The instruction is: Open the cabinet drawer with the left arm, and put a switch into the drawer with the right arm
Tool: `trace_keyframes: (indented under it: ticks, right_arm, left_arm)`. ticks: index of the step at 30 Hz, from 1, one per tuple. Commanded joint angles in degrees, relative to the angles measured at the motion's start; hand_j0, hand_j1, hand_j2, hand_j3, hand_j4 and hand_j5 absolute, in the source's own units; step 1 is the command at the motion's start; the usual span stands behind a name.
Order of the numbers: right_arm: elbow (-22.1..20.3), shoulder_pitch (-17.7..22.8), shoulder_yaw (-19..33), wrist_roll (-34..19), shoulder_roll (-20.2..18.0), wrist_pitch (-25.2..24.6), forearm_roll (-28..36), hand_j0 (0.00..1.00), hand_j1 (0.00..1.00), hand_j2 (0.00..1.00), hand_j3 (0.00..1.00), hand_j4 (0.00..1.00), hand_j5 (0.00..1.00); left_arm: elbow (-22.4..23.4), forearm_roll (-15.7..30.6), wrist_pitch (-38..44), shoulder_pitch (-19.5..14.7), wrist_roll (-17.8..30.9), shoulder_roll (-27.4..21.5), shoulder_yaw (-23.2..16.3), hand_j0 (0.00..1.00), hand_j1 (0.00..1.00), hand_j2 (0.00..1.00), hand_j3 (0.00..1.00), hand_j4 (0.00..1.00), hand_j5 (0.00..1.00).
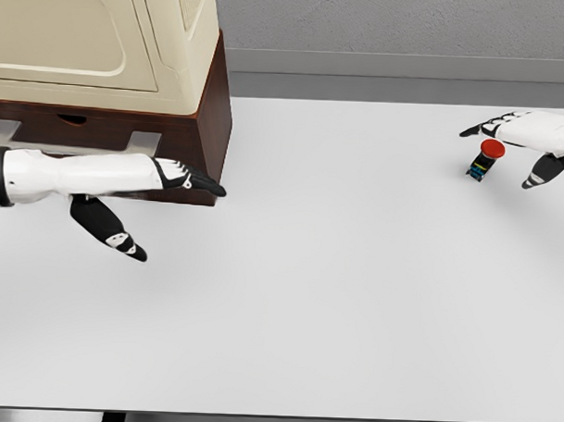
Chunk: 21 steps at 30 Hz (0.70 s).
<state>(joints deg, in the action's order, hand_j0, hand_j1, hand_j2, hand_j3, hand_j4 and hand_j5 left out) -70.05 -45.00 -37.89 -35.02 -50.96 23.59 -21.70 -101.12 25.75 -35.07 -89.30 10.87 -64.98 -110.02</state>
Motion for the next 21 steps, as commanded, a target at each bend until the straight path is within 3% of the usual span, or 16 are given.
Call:
trace_keyframes:
  ticks: [1,7,12,13,15,16,18,21]
  right_arm:
    - [0.0,0.0,0.0,0.0,0.0,-0.1,0.2,1.0,1.0,1.0,1.0,1.0,1.0]
    - [1.5,-0.1,-0.1,0.0,0.4,0.1,0.3,1.0,1.0,1.0,1.0,1.0,1.0]
    - [5.7,-1.1,0.0,0.0,1.7,-0.7,0.3,1.0,1.0,1.0,1.0,1.0,1.0]
    - [5.9,-1.2,0.2,0.0,1.7,-1.2,0.3,1.0,1.0,1.0,1.0,1.0,1.0]
    - [6.7,-1.3,0.3,0.0,3.4,-2.3,0.3,1.0,1.0,1.0,1.0,1.0,1.0]
    - [9.1,-2.3,0.2,0.0,5.1,-2.5,0.3,1.0,1.0,1.0,1.0,1.0,1.0]
    - [12.8,-3.4,-0.2,0.0,7.4,-2.5,0.3,1.0,1.0,1.0,1.0,1.0,1.0]
    - [12.7,-4.0,-1.7,0.0,7.6,-4.2,0.3,1.0,1.0,1.0,1.0,1.0,1.0]
  left_arm:
    - [0.0,1.3,0.1,0.0,0.0,0.1,2.0,1.0,1.0,1.0,1.0,1.0,1.0]
    - [0.0,1.1,0.1,0.1,-0.6,-0.8,4.0,1.0,1.0,1.0,1.0,1.0,1.0]
    - [0.0,1.3,0.1,-0.2,-1.6,-4.7,10.0,1.0,1.0,1.0,1.0,1.0,1.0]
    - [0.0,1.4,0.1,-0.2,-0.3,-5.2,10.2,1.0,1.0,1.0,1.0,1.0,1.0]
    - [0.0,2.7,0.1,-0.3,10.6,-5.9,12.6,1.0,1.0,1.0,1.0,1.0,1.0]
    - [0.0,3.4,0.1,-0.3,14.8,-5.9,12.8,1.0,1.0,1.0,1.0,1.0,1.0]
    - [0.0,3.5,0.1,-0.3,16.2,-6.7,13.6,1.0,1.0,1.0,1.0,1.0,1.0]
    - [0.0,6.2,0.1,-0.3,16.2,-8.6,15.8,1.0,1.0,1.0,1.0,1.0,1.0]
